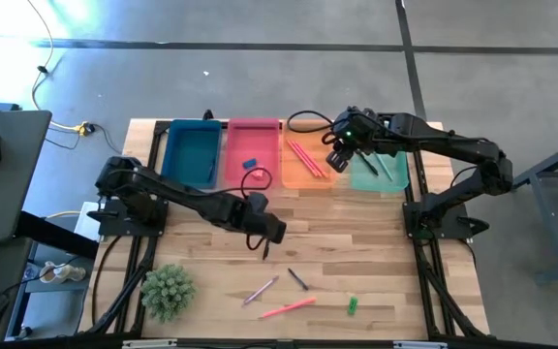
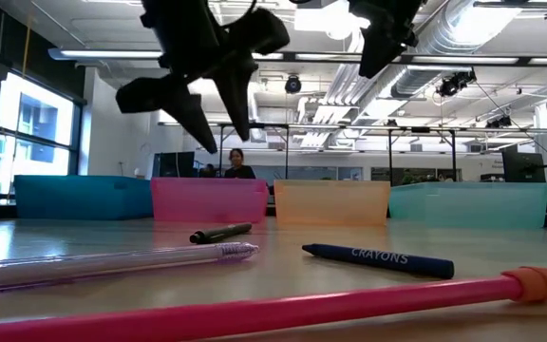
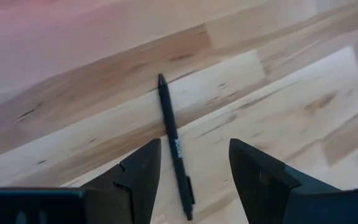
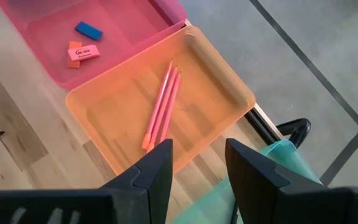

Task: Sort crayons/erasers/pens/pencils in bins
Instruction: Put the black pen into the green bin

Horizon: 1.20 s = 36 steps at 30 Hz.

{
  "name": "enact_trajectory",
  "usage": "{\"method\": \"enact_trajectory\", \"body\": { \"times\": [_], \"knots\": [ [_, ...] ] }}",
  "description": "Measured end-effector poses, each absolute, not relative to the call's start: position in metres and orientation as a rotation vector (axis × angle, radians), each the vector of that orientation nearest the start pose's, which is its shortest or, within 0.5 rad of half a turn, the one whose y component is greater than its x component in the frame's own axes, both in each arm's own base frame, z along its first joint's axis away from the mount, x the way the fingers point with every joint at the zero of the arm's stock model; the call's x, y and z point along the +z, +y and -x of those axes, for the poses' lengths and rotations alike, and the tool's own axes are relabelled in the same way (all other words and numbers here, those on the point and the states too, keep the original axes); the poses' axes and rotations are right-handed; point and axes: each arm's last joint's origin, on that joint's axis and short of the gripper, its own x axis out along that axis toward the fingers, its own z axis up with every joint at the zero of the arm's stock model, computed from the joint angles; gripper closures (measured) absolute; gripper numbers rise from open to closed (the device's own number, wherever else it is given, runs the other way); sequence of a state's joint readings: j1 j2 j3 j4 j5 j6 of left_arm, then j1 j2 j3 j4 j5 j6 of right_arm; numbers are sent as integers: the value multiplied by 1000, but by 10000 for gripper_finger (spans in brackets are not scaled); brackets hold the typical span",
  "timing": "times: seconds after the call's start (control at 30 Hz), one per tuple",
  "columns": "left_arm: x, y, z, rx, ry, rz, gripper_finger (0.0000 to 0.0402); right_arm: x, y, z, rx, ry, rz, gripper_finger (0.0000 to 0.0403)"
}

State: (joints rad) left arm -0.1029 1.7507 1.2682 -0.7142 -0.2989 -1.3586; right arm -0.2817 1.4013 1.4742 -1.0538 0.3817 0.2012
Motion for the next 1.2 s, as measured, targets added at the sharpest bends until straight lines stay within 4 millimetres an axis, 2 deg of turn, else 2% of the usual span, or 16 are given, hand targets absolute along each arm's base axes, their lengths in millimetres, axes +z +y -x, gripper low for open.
{"method": "enact_trajectory", "body": {
  "times": [0.5,1.0,1.2],
  "knots": [
    [171,-32,-359,960,937,898,225,363,-85,-255,-702,927,-134,265],
    [138,-35,-367,954,1014,871,225,363,-85,-256,-703,918,-131,265],
    [126,-35,-367,963,1092,815,250,363,-85,-256,-702,920,-128,265]
  ]
}}
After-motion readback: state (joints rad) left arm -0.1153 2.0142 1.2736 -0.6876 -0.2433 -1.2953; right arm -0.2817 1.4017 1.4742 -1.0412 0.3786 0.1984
